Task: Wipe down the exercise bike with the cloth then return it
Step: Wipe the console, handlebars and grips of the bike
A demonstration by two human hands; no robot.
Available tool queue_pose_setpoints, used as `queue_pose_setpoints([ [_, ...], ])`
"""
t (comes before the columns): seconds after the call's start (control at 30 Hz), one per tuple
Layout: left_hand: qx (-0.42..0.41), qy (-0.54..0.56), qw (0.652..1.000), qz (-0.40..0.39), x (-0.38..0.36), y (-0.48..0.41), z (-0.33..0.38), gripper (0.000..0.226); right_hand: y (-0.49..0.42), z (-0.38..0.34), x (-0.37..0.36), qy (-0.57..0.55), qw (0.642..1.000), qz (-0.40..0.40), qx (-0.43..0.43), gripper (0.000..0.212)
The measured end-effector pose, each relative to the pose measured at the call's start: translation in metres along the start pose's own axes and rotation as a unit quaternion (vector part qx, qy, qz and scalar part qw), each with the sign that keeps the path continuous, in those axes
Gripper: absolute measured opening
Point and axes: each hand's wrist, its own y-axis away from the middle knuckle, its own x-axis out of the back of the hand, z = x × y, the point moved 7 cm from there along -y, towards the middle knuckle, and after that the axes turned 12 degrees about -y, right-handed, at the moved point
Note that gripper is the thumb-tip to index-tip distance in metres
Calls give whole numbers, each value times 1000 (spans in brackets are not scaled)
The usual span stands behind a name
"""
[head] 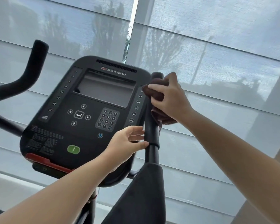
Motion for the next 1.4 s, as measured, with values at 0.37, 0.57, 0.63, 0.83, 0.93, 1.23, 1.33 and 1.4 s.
queue_pose_setpoints([
  [0.37,79,-49,985,-145,4,24,24,75,82,4,-22,-148,976,-106,-118,33],
  [0.57,75,-123,960,-238,16,65,46,72,118,-14,-11,-210,964,-92,-137,43],
  [0.63,62,-138,958,-244,17,83,47,64,133,-23,-10,-218,962,-92,-136,42],
  [0.83,16,-214,956,-202,15,124,42,56,163,-41,0,-216,962,-49,-158,39],
  [0.93,-20,-247,954,-171,19,140,43,58,173,-50,7,-201,965,-25,-165,40],
  [1.23,-95,-299,946,-80,23,191,43,75,232,-90,18,-188,959,82,-194,38],
  [1.33,-123,-310,942,-45,24,211,48,76,248,-102,20,-177,958,104,-201,39],
  [1.4,-143,-315,938,-20,24,225,52,73,258,-112,21,-176,956,117,-203,39],
])
